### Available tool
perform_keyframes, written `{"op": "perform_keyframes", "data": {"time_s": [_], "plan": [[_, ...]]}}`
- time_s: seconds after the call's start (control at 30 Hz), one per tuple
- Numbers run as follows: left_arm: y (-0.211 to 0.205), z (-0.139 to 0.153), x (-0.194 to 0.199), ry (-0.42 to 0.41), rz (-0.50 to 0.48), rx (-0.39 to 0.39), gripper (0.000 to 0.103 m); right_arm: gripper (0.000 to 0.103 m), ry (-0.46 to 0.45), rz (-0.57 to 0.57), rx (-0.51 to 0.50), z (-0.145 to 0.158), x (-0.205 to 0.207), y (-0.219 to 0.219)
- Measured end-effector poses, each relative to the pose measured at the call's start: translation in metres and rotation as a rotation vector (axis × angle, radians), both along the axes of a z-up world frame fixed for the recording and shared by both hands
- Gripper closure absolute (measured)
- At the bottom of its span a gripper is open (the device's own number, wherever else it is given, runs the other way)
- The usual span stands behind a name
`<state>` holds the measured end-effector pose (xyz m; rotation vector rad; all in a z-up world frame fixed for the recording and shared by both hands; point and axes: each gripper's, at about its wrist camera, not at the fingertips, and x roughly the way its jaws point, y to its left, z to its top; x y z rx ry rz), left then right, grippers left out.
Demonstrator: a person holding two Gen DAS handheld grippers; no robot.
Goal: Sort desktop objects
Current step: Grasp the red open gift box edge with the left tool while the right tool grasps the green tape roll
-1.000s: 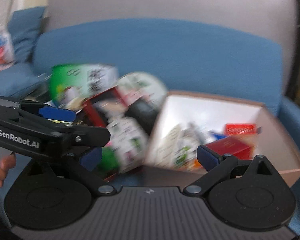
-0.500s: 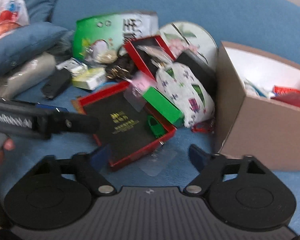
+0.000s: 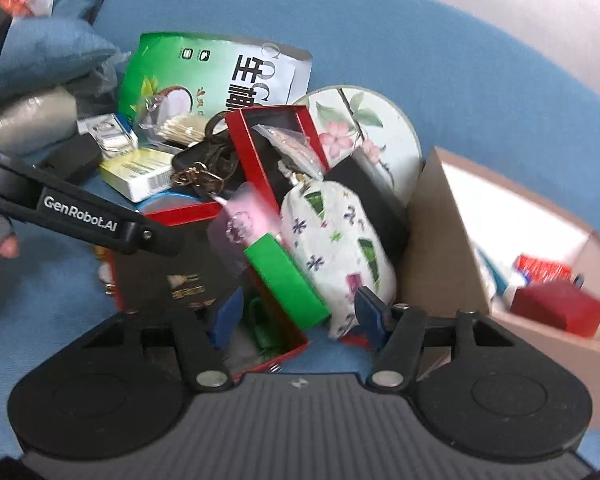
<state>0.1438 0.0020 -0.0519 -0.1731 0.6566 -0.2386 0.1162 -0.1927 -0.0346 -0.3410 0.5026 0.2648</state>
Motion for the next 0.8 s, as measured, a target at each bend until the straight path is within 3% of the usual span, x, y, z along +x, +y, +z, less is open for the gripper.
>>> {"op": "perform_keyframes", "data": {"time_s": [0.03,0.07,0.1,0.13,0.2,0.4,0.53,0.8], "plan": [[-0.001,-0.001,0.002,0.006,-0.006,0.008,0.055,0.047,-0.005,0.004,-0.018,-0.001,0.003,0.002],[-0.002,-0.002,0.003,0.012,-0.004,0.021,0.069,0.05,-0.005,0.009,-0.029,-0.002,0.005,0.004],[-0.002,-0.003,0.004,0.02,-0.001,0.034,0.077,0.062,0.0,0.013,-0.037,-0.003,0.008,0.005],[-0.002,-0.004,0.004,0.017,-0.002,0.033,0.079,0.07,0.015,0.017,-0.047,-0.005,0.012,0.007],[0.001,-0.002,0.002,0.018,0.004,0.018,0.09,0.074,0.021,0.01,-0.059,-0.007,0.014,0.007],[0.003,0.006,-0.019,0.035,-0.001,0.01,0.095,0.085,-0.022,0.028,-0.023,0.014,-0.006,-0.002],[0.002,0.009,-0.047,0.054,-0.009,-0.004,0.096,0.085,-0.026,0.054,0.025,0.034,-0.028,-0.01],[0.01,0.006,-0.105,0.112,0.008,-0.038,0.096,0.085,0.148,0.02,0.17,0.034,-0.069,-0.046]]}}
